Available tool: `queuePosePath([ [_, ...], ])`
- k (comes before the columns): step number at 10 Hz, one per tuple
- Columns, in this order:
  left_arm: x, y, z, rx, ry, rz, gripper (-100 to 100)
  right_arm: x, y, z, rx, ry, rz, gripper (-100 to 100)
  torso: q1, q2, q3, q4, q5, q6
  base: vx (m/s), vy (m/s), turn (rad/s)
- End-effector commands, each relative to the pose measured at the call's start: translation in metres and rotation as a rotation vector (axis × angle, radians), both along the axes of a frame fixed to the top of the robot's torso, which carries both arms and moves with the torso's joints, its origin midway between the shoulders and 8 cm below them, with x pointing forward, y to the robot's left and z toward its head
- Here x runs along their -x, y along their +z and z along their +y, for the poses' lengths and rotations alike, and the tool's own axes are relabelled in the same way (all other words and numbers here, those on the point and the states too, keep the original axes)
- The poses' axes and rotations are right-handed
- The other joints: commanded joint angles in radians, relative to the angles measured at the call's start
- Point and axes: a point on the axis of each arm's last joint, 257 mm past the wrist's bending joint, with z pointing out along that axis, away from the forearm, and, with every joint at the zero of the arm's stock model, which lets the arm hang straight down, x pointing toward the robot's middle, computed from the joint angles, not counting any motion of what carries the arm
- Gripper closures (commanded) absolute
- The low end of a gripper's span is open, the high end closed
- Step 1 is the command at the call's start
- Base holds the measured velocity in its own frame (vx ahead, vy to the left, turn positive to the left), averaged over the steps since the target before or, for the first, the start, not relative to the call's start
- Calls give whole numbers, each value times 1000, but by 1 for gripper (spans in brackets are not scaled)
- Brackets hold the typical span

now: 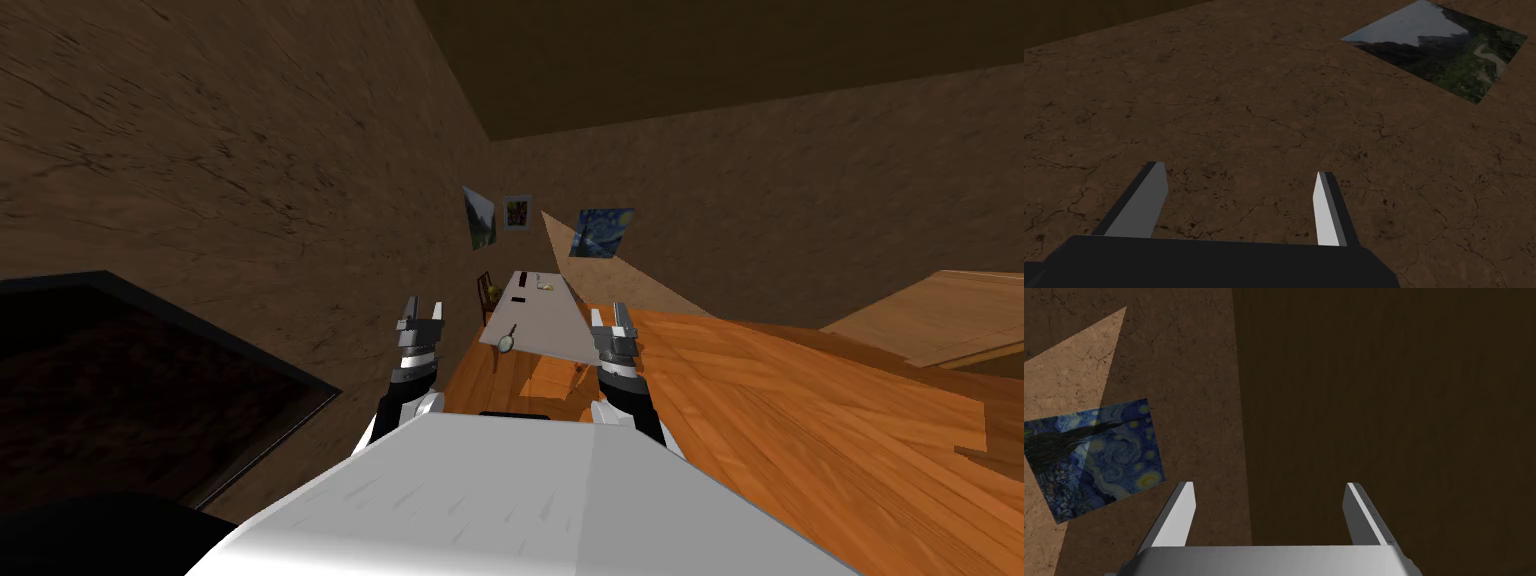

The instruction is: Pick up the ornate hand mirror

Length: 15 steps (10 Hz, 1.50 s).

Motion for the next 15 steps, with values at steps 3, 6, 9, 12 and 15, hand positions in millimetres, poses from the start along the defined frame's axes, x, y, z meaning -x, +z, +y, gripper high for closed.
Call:
queuePosePath([
  [3, -13, -16, -11, -215, 39, 61, -100, 0, 0, 0, 0, 0, 0, 0, -4, 0, 0, 0, -1, 0, 1, -67, -157],
  [6, -23, -32, -18, -380, 74, 105, -100, 0, 0, 0, 0, 0, 0, 0, -6, -1, -1, 0, -1, 0, 19, -84, -145],
  [9, -35, -56, -25, -581, 115, 151, -100, 0, 0, 0, 0, 0, 0, 0, -4, -1, -1, 0, -1, 0, 18, -61, -170],
  [12, -47, -87, -29, -802, 153, 195, -100, 0, 0, 0, 0, 0, 0, 0, -3, 0, 0, 0, -1, 0, 18, -43, -136],
  [15, -54, -105, -30, -941, 181, 213, -100, 0, 0, 0, 0, 0, 0, 0, -2, -1, -1, 0, 0, 0, 24, -38, -159],
])
